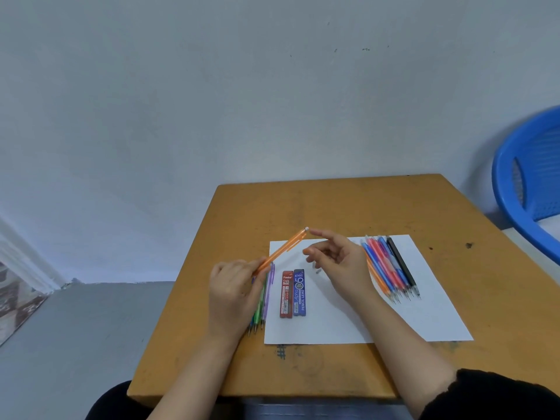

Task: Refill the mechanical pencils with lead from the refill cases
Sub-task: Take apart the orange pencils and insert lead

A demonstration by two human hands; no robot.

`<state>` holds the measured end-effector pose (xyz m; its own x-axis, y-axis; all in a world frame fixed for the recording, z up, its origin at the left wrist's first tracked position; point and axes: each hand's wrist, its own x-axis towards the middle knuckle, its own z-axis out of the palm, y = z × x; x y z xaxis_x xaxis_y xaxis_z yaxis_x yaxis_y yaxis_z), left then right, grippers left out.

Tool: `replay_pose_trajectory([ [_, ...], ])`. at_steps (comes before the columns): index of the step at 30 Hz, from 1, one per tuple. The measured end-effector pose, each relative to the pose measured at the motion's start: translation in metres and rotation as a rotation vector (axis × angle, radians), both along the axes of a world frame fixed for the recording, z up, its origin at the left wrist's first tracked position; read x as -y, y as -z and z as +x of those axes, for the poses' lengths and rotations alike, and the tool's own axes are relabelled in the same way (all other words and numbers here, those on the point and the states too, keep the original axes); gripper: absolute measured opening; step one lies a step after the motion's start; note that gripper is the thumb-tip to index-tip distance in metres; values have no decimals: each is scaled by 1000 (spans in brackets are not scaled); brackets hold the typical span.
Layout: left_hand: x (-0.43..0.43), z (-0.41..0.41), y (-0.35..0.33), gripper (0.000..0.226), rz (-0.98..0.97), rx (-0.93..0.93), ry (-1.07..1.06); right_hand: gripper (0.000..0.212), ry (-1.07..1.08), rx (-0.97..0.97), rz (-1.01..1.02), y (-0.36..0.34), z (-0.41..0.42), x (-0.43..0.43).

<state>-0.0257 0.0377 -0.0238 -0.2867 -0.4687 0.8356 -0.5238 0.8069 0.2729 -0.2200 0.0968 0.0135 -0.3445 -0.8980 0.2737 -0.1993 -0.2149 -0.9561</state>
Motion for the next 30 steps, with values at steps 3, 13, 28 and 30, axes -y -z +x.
replay_pose_trajectory([
  [3, -5, -6, -5, 26, -20, 25, 11, 30, 37, 103, -54, -5, 5, -3],
  [13, -26, -28, -17, 26, -34, 2, -37, 35, 28, 295, -121, -33, 14, -5],
  [28, -21, -3, -14, 44, 309, 108, 8, 35, 121, 168, 214, -36, -21, -2],
  [30, -15, 7, -7, 43, 382, 123, -77, 34, 103, 114, 306, -34, -26, -3],
])
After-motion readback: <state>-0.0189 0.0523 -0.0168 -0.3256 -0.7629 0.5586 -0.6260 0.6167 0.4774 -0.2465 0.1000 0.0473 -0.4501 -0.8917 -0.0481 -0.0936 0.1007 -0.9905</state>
